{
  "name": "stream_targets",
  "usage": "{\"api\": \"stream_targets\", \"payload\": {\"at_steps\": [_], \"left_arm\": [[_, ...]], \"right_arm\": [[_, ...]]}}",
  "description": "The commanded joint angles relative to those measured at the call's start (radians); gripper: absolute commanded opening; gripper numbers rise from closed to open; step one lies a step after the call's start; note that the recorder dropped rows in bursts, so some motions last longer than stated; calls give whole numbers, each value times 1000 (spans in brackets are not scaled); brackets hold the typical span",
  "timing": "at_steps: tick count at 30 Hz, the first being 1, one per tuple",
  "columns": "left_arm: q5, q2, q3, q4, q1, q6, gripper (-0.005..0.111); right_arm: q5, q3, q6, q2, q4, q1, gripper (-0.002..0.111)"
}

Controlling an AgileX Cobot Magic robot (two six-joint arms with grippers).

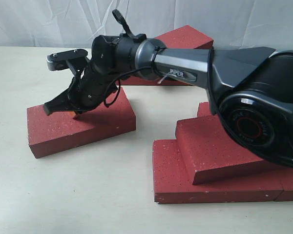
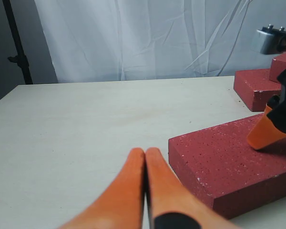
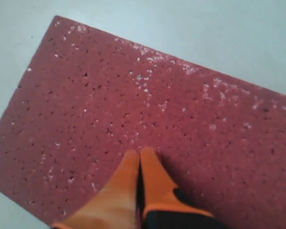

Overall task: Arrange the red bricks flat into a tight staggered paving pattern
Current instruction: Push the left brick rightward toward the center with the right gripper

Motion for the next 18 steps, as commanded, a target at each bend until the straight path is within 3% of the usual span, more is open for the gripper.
{"api": "stream_targets", "payload": {"at_steps": [1, 11, 18], "left_arm": [[-9, -5, 5, -1, 1, -7, 0], [-9, -5, 5, -1, 1, -7, 0], [-9, -5, 5, -1, 1, -7, 0]], "right_arm": [[-9, -4, 49, 4, -39, -2, -1], [33, -4, 403, 4, -334, -6, -1], [68, -4, 486, 4, -350, -46, -1]]}}
